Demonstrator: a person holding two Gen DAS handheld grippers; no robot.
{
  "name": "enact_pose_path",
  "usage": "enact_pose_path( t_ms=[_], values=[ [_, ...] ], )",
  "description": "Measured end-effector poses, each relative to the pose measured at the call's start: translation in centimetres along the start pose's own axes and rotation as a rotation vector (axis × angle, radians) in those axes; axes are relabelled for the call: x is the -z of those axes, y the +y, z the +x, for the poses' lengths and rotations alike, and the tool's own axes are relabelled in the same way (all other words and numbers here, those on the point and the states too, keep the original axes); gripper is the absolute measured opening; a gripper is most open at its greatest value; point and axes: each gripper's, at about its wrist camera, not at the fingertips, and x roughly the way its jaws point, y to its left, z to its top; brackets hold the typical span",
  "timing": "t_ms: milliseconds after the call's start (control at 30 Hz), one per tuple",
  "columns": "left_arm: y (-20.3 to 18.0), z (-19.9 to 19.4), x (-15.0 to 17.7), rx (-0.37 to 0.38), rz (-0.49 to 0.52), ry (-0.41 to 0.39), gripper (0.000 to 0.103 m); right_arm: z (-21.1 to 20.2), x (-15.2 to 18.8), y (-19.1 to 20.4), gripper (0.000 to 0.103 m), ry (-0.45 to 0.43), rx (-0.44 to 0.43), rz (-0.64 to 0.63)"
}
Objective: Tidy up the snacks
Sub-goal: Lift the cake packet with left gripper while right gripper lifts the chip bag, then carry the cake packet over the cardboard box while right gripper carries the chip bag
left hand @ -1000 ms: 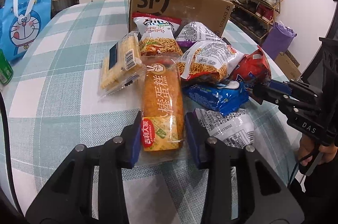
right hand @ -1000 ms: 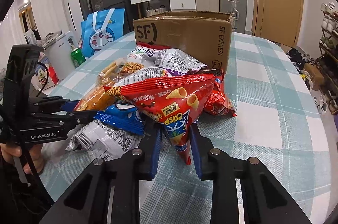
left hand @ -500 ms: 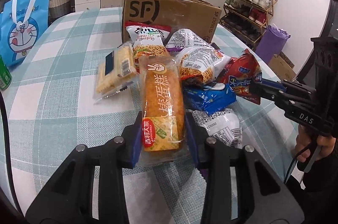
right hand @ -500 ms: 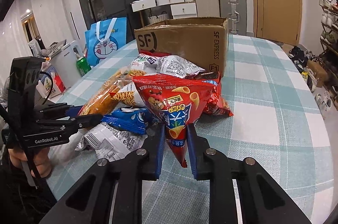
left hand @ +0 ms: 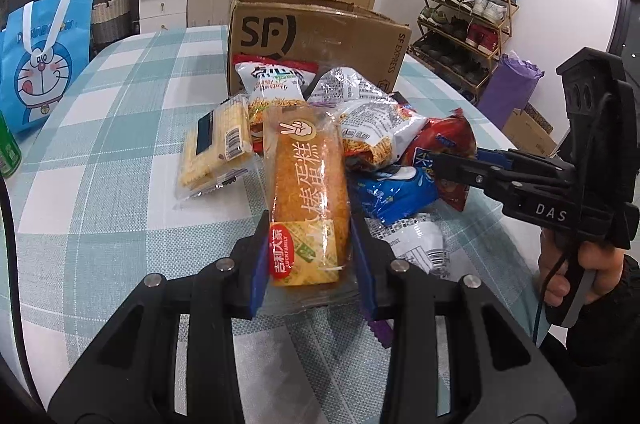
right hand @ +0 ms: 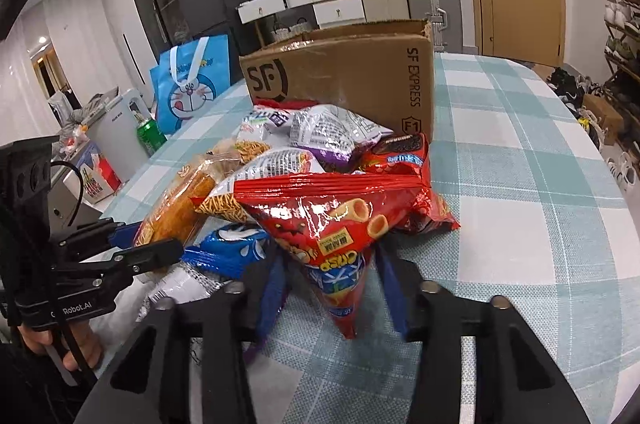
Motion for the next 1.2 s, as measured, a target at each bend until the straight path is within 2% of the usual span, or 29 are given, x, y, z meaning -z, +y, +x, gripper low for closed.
enact_pose_path(
  t_ms=[300,633,767,1200],
  values=[
    [-0.4,-1.9,-0.5,0.018,-0.002,-0.056,0.033,-3.2,-0.5,0.0,0.035,-0.086,-0.028,0.014],
    [-0.5,-3.6,-1.8,0.004,-0.001,-0.099,0.033,-6.5,-1.9,1.1,0.035,-0.199,-0.082,0.013],
    [-0.2,-4.4,-2.9,-0.008,-0.001,-0.132,0.033,-7.5,-3.1,1.6,0.035,-0.247,-0.095,0.009],
    [0.9,-4.8,-8.6,-0.031,-0.03,-0.188,0.033,-8.4,-6.9,1.5,0.035,-0.32,-0.102,0.027]
  ],
)
